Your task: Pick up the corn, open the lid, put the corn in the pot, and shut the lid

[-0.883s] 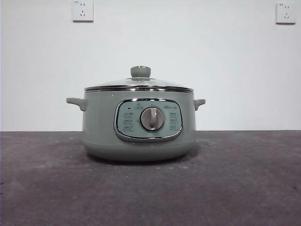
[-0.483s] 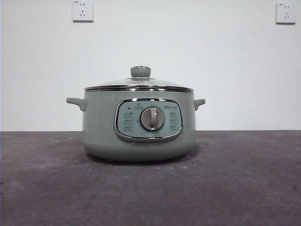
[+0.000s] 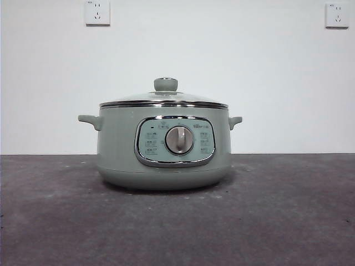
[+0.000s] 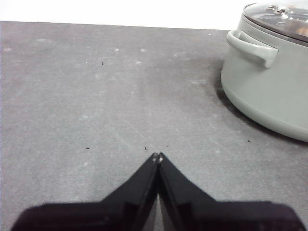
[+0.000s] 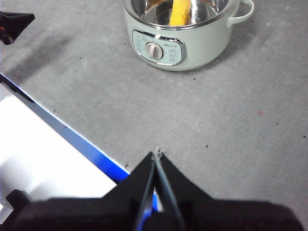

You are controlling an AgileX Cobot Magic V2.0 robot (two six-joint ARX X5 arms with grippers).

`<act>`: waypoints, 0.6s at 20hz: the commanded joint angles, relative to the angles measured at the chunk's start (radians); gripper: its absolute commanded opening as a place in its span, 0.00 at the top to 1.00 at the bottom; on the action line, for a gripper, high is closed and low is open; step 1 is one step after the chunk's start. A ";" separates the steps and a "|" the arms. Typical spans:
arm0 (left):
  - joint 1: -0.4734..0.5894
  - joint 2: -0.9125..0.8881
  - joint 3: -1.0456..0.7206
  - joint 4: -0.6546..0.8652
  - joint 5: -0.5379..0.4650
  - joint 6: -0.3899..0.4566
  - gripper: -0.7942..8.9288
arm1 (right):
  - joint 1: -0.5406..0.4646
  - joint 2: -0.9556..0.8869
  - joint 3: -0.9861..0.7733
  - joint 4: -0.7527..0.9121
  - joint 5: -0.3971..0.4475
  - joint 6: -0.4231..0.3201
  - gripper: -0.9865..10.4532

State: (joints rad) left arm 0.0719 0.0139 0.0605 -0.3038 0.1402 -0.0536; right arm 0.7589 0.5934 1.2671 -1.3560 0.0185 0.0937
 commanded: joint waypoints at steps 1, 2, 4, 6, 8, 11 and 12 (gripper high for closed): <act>0.003 0.001 -0.009 0.006 -0.003 -0.006 0.92 | 0.001 -0.001 -0.009 -0.026 0.001 0.011 0.91; 0.003 0.001 -0.009 0.006 -0.003 -0.006 0.92 | -0.006 -0.002 -0.009 -0.025 0.008 0.011 0.91; 0.003 0.002 -0.009 0.006 -0.003 -0.006 0.92 | -0.054 -0.014 -0.009 -0.025 0.033 -0.040 0.91; 0.003 0.002 -0.009 0.006 -0.003 -0.006 0.92 | -0.154 -0.032 -0.010 -0.002 0.039 -0.051 0.91; 0.003 0.002 -0.009 0.006 -0.003 -0.006 0.92 | -0.290 -0.077 -0.034 0.129 0.037 -0.082 0.91; 0.003 0.002 -0.009 0.006 -0.003 -0.006 0.92 | -0.468 -0.167 -0.138 0.336 0.038 -0.083 0.91; 0.003 0.002 -0.009 0.006 -0.003 -0.006 0.92 | -0.519 -0.203 -0.194 0.405 0.038 -0.087 0.91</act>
State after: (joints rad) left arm 0.0719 0.0158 0.0605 -0.3038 0.1406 -0.0536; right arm 0.2459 0.3920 1.0897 -0.9607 0.0540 0.0177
